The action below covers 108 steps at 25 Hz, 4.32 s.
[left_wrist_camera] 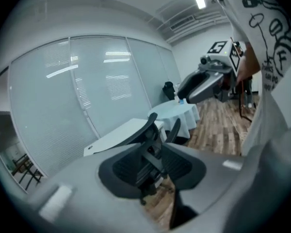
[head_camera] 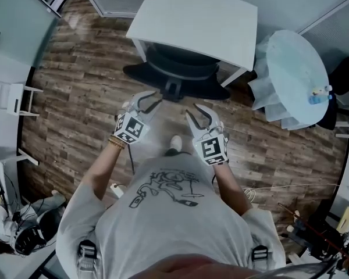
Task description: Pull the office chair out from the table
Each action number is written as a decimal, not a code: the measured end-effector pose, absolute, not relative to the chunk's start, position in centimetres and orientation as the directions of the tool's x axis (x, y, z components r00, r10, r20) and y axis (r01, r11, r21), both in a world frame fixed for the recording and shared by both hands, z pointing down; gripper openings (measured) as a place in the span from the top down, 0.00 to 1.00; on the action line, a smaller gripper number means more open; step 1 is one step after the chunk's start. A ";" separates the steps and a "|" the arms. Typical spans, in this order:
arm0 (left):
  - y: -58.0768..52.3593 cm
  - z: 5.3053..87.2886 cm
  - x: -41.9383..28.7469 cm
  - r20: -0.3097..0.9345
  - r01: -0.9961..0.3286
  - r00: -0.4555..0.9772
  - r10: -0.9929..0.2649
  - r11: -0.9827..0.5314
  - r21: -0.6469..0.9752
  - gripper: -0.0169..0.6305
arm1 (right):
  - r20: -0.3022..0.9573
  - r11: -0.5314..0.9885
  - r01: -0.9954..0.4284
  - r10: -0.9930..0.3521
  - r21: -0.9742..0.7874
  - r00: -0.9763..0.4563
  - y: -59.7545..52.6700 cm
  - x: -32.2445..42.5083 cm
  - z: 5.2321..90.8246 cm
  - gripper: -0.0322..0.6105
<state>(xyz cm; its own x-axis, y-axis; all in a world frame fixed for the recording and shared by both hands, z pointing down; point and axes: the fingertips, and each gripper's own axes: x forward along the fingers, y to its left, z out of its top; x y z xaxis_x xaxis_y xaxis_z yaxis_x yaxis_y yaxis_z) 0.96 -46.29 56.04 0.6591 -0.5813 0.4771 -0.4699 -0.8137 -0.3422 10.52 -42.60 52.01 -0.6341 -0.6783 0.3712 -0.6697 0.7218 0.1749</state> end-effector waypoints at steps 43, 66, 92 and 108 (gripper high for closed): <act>-54.0 71.6 -0.7 0.856 0.174 0.288 -0.430 -0.855 -0.488 0.81 | 0.774 0.852 -0.193 -0.523 0.487 -0.358 -50.8 10.9 70.4 0.79; -46.5 71.9 -1.5 0.857 0.178 0.295 -0.422 -0.857 -0.483 0.82 | 0.790 0.860 -0.205 -0.510 0.467 -0.342 -43.1 10.1 70.8 0.80; -32.9 72.1 -5.2 0.852 0.180 0.323 -0.412 -0.857 -0.483 0.83 | 0.788 0.850 -0.191 -0.527 0.491 -0.319 -29.8 6.5 71.2 0.80; -20.2 72.1 -8.5 0.844 0.185 0.340 -0.414 -0.851 -0.492 0.82 | 0.782 0.840 -0.196 -0.542 0.506 -0.308 -17.1 3.1 71.1 0.79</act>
